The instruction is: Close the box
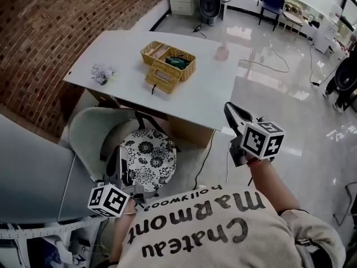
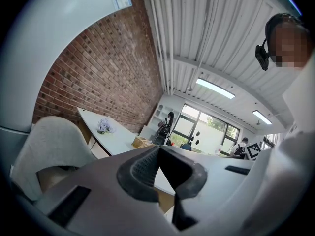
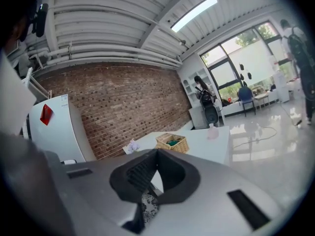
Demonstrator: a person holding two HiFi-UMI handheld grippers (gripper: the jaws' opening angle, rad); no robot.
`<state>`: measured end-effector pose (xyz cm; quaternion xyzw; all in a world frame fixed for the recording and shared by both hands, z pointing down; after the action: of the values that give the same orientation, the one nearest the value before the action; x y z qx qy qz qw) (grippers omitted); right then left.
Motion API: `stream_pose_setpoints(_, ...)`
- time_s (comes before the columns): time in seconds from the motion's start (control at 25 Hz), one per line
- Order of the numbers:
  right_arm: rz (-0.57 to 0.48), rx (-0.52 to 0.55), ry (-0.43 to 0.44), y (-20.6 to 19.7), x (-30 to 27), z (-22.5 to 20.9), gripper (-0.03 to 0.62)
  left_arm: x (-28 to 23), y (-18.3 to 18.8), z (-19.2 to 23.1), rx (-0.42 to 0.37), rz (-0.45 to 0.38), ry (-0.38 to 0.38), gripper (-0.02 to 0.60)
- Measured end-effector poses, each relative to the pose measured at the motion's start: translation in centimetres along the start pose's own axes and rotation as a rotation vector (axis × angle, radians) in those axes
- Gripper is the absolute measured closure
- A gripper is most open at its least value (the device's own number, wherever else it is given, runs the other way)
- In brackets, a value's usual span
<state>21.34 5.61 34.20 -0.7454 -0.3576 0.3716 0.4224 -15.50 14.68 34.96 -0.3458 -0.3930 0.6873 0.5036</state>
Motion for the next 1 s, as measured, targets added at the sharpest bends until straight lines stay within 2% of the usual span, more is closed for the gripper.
stream_pose_setpoints(0.2,0.048,-0.041,0.048,-2.0,-1.9,-2.1,0.591,-1.0,-2.4,0.1,0.03,0.057,0.057,0.58)
stream_pose_setpoints(0.44,0.175,-0.081,0.053,-6.0,-6.9,-3.4,0.591,-3.2,-2.4,2.4,0.014,0.084,0.114,0.58)
stream_pose_setpoints(0.76,0.303,-0.008,0.066,-8.0,-15.5,-2.2,0.591,-8.1,-0.2,7.6,0.011,0.104,0.156,0.58)
stream_pose_setpoints(1.0,0.34,-0.046,0.045,-8.0,-21.8,-1.9,0.591,-11.9,2.1,11.5,0.014,0.1,0.166,0.58)
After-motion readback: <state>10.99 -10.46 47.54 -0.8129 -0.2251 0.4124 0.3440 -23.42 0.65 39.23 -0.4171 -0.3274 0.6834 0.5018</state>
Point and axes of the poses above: the fingertips, and each gripper's own axes: x backward along the fingers, z to its left, y out of its top, the point moved 4 cm from there along x, backward along the fingers, and after that the axes turned 1 degree about y, right-handed, at the moved point
